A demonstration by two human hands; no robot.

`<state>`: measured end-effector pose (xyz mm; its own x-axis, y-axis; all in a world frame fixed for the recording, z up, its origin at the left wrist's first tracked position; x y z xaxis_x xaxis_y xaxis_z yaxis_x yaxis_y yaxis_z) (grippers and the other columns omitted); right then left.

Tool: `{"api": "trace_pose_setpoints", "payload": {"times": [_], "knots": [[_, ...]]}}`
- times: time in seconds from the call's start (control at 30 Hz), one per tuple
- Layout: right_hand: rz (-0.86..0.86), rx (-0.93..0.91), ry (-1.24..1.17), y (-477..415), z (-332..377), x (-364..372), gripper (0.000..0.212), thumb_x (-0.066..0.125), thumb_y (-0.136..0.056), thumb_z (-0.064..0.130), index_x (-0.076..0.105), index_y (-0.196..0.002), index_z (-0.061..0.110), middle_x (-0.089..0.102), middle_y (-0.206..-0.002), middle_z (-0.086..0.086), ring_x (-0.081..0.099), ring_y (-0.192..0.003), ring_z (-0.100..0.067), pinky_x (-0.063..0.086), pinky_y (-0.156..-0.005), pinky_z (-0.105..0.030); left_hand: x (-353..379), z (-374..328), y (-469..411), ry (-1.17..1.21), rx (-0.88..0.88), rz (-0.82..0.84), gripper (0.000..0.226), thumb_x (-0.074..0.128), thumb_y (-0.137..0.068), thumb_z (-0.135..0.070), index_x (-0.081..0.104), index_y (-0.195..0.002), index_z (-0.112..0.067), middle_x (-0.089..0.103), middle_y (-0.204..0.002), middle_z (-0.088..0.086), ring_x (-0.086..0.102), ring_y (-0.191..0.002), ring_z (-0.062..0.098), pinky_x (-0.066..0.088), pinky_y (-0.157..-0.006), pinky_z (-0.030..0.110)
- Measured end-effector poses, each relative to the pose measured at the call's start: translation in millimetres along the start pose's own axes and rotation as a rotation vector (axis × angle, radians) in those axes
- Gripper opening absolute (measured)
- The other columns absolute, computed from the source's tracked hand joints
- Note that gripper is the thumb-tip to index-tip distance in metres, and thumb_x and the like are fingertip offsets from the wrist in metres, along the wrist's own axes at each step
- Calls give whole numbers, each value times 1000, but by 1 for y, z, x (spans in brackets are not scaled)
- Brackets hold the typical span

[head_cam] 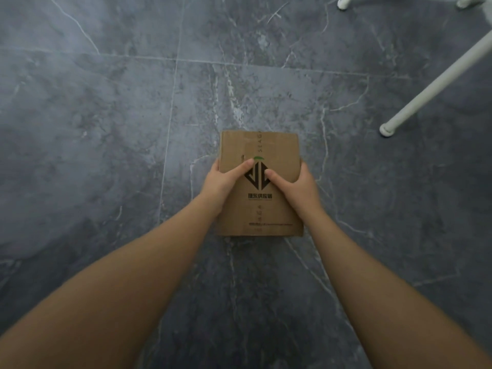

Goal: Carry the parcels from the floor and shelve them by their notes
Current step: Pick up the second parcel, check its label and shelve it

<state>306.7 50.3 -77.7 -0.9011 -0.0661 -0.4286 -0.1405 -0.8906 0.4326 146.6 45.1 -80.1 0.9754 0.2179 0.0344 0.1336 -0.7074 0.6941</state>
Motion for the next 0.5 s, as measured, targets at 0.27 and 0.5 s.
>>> {"api": "trace_pose_setpoints", "payload": {"times": [0.27,0.5], "knots": [[-80,-172,-62,84,153,-68,81,77,-72,39,39,-139,15,55,-125,4,53,-104,-7,44,-75,-11,-6,-137,123,41,160,67,68,79,-70,-26,48,-130,-17,66,-116,10,66,-99,26,57,-82,44],[-131,-425,-79,211,414,-184,83,77,-72,39,34,-141,20,54,-125,6,54,-107,-9,46,-81,-17,-15,-368,327,75,404,66,66,79,-69,-29,49,-127,-22,68,-108,5,68,-92,20,58,-70,34]]}}
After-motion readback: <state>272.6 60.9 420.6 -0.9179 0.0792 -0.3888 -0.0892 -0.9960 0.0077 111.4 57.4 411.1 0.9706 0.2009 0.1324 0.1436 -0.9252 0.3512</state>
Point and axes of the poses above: each hand's wrist, its own y-axis away from the middle knuckle, its own x-axis out of the palm, z = x × y, the point moved 1 cm from there along -y, towards the middle knuckle
